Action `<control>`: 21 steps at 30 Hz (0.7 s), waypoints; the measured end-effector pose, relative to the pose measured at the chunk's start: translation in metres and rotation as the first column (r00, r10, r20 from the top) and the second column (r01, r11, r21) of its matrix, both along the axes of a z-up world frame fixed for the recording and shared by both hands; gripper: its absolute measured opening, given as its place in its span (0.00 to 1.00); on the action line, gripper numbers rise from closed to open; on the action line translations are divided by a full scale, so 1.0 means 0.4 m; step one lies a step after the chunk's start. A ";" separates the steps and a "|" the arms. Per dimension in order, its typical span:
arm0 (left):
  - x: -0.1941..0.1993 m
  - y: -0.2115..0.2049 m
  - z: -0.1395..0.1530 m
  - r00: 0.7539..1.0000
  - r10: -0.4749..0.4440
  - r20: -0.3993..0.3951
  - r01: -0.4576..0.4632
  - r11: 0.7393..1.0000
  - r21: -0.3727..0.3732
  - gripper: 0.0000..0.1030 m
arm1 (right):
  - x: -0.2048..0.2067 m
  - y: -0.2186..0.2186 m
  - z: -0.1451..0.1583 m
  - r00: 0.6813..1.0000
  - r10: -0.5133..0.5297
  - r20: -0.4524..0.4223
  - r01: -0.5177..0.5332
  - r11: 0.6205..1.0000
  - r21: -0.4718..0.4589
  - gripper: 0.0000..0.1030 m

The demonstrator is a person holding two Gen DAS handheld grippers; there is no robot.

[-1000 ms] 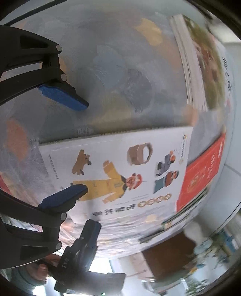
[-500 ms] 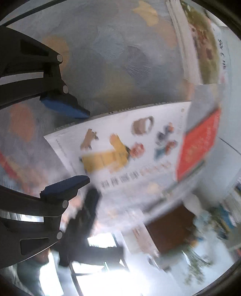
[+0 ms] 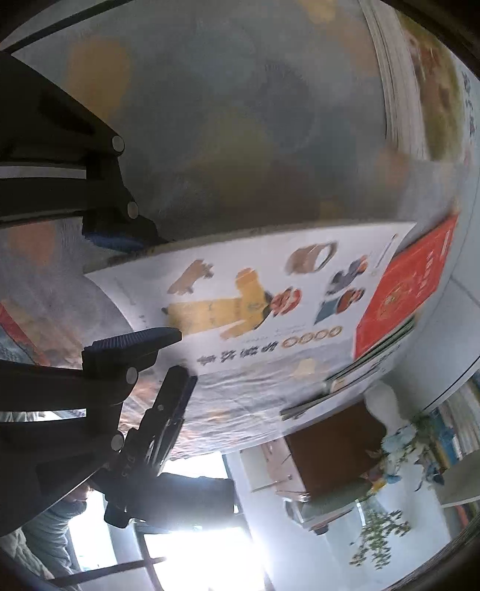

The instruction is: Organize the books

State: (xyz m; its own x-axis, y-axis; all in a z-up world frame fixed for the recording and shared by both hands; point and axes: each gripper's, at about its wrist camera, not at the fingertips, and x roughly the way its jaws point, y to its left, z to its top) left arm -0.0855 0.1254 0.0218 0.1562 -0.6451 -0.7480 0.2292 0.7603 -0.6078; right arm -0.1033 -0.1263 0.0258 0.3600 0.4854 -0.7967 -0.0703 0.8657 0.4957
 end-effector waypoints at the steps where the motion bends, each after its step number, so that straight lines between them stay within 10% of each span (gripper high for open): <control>1: -0.003 -0.014 -0.001 1.000 -0.012 0.003 0.012 1.000 0.007 0.31 | -0.001 0.001 0.000 1.000 0.000 0.002 0.000 1.000 0.001 0.38; 6: 0.013 -0.067 -0.012 0.999 -0.052 0.007 0.052 0.999 0.017 0.19 | -0.001 0.008 0.000 1.000 -0.001 0.004 0.001 1.000 0.017 0.45; 11: 0.042 -0.036 0.033 1.000 -0.016 -0.003 0.015 0.986 -0.165 0.15 | 0.000 -0.033 -0.009 0.993 -0.010 -0.116 0.030 0.985 0.171 0.53; 15: 0.061 -0.006 0.035 0.999 0.013 -0.052 -0.026 0.966 -0.258 0.15 | -0.026 -0.108 -0.069 0.969 -0.060 -0.241 0.167 0.877 0.451 0.53; 21: 0.064 -0.005 0.028 0.996 0.030 -0.086 -0.053 0.960 -0.274 0.15 | 0.017 -0.088 -0.117 0.957 -0.101 -0.272 0.255 0.739 0.624 0.50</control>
